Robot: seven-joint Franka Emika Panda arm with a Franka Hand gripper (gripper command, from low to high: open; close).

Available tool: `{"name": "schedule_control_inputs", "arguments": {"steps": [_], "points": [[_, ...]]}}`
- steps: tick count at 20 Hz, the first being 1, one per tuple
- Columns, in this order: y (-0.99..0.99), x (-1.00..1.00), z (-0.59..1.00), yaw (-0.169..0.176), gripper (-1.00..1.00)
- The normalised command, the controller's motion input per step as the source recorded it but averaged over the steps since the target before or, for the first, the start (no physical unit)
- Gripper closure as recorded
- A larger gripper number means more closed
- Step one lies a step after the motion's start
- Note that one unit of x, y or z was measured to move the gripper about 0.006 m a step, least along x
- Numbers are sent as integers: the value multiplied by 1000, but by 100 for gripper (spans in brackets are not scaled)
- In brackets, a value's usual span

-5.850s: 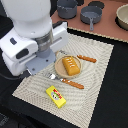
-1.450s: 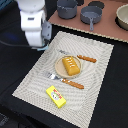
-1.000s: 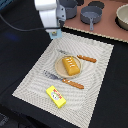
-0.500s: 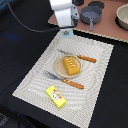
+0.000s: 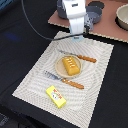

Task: Place the bread, butter, and milk from the table onto the serving area.

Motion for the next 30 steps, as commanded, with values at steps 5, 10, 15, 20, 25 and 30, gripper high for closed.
{"name": "schedule_control_inputs", "arguments": {"steps": [5, 10, 15, 20, 25, 30], "points": [[62, 145, -238, 0, 100], [-46, 23, -117, 0, -100], [168, 103, 244, 1, -100], [209, 43, 802, 26, -100], [243, 44, 1000, 67, -100], [221, 178, 1000, 83, -100]]}}
